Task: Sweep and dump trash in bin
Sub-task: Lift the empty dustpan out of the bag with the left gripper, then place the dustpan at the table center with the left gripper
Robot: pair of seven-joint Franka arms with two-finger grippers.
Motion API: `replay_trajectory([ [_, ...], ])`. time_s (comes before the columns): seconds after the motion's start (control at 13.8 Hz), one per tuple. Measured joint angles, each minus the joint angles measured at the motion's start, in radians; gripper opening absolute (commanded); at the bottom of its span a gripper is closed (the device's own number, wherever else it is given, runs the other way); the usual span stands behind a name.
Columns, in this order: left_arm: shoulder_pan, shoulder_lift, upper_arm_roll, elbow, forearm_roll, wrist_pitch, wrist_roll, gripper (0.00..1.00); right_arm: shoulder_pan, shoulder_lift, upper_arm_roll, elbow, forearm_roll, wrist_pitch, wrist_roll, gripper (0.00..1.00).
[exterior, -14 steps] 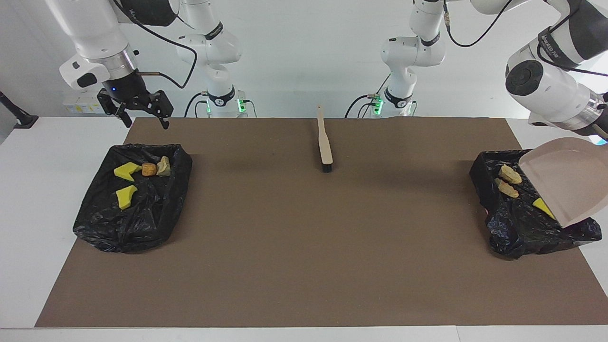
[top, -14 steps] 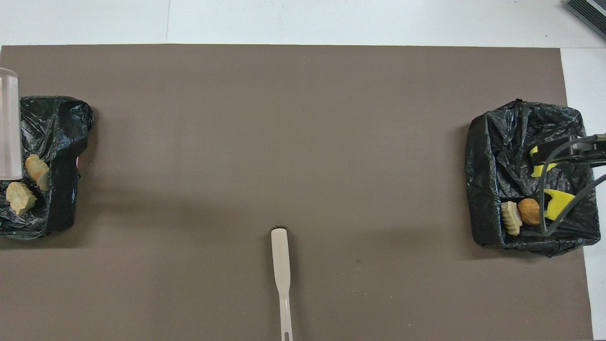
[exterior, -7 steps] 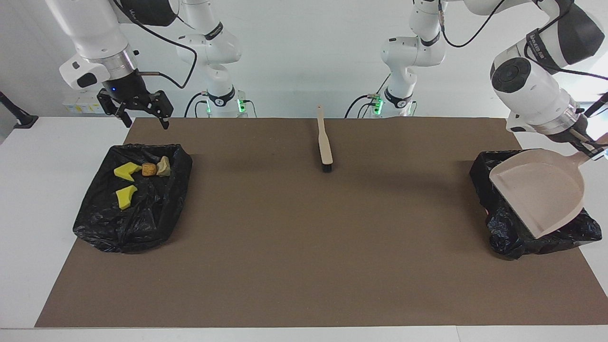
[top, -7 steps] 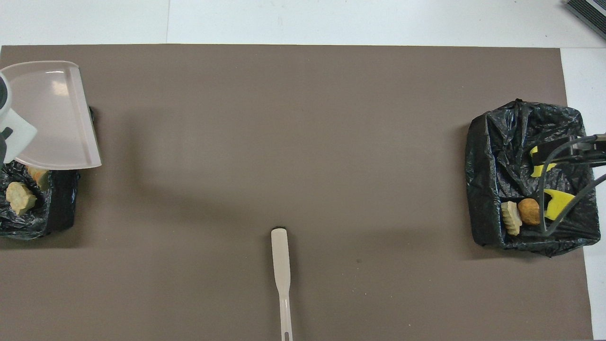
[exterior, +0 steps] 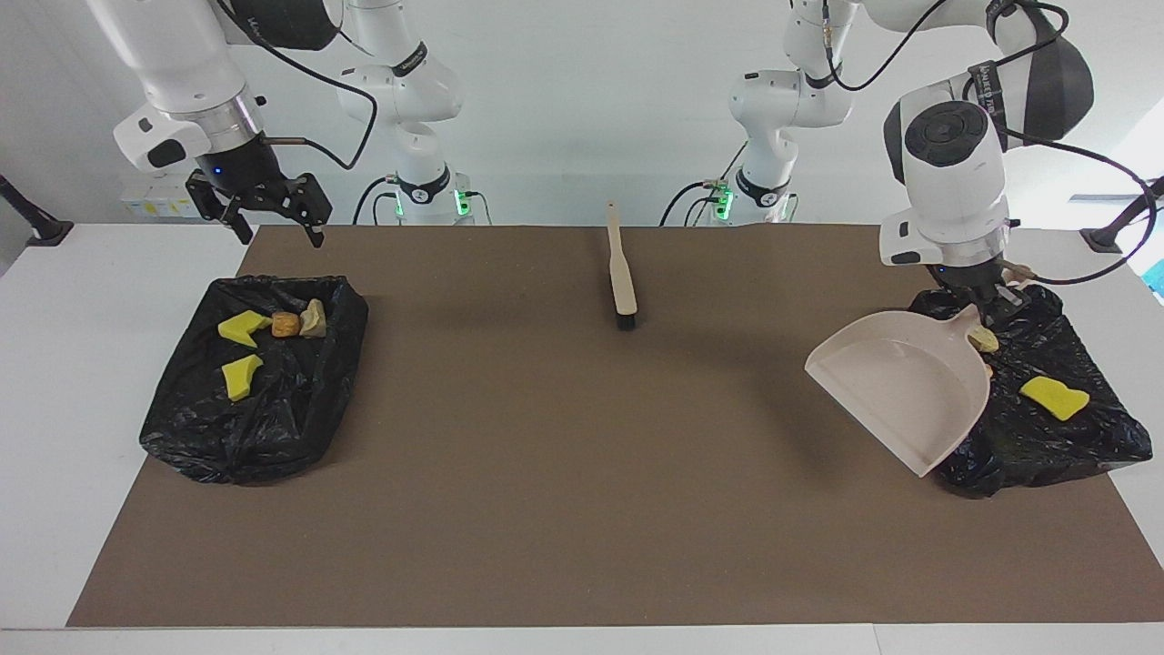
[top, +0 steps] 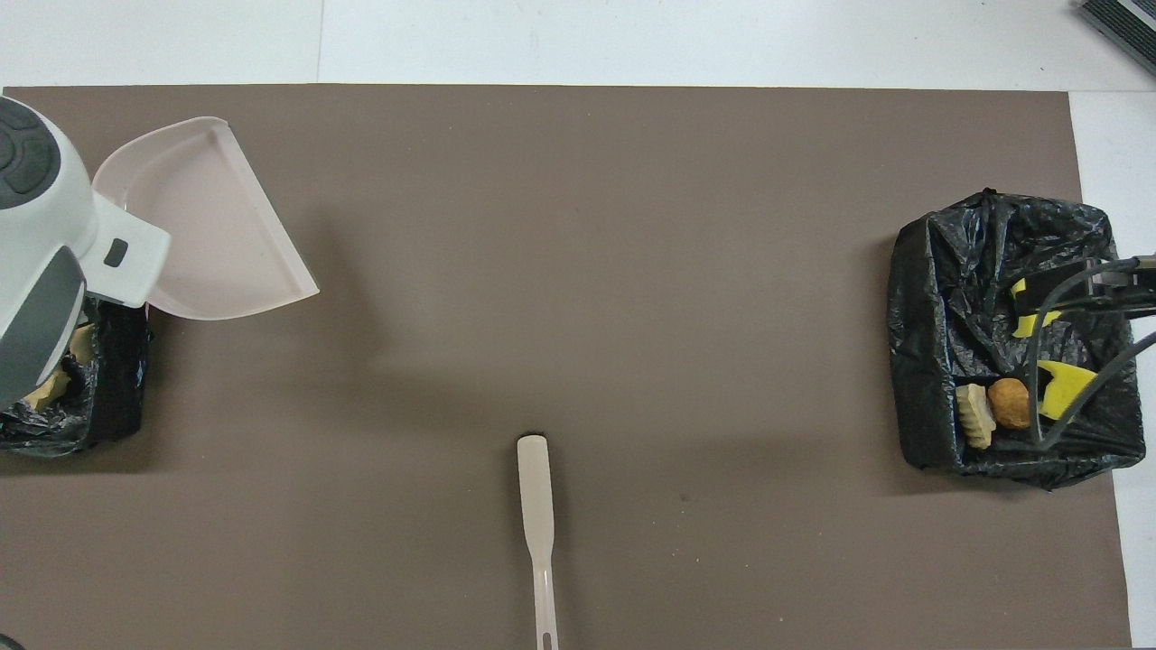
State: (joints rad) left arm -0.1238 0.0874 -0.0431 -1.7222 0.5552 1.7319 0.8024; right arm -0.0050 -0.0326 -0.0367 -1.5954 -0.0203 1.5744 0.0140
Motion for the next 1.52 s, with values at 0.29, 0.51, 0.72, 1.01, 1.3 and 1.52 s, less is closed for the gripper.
replay_trajectory([
  [0.29, -0.001, 0.001, -0.039, -0.007, -0.116, -0.017, -0.157, 0.0, 0.0, 0.0, 0.0, 0.0, 0.0, 0.0, 0.0, 1.0],
  [0.51, -0.002, 0.01, -0.079, -0.021, -0.175, -0.017, -0.306, 0.0, 0.0, 0.0, 0.0, 0.0, 0.0, 0.0, 0.0, 1.0],
  [0.72, -0.002, 0.055, -0.167, -0.028, -0.208, -0.015, -0.52, 0.0, 0.0, 0.0, 0.0, 0.0, 0.0, 0.0, 0.0, 1.0],
  [1.01, -0.005, 0.154, -0.285, -0.02, -0.209, 0.022, -0.827, 0.0, 0.0, 0.0, 0.0, 0.0, 0.0, 0.0, 0.0, 1.0],
  [1.3, -0.005, 0.223, -0.347, 0.01, -0.241, 0.066, -1.031, 0.0, 0.0, 0.0, 0.0, 0.0, 0.0, 0.0, 0.0, 1.0],
  [1.52, -0.006, 0.24, -0.366, 0.022, -0.321, 0.139, -1.153, 0.0, 0.0, 0.0, 0.0, 0.0, 0.0, 0.0, 0.0, 1.0],
])
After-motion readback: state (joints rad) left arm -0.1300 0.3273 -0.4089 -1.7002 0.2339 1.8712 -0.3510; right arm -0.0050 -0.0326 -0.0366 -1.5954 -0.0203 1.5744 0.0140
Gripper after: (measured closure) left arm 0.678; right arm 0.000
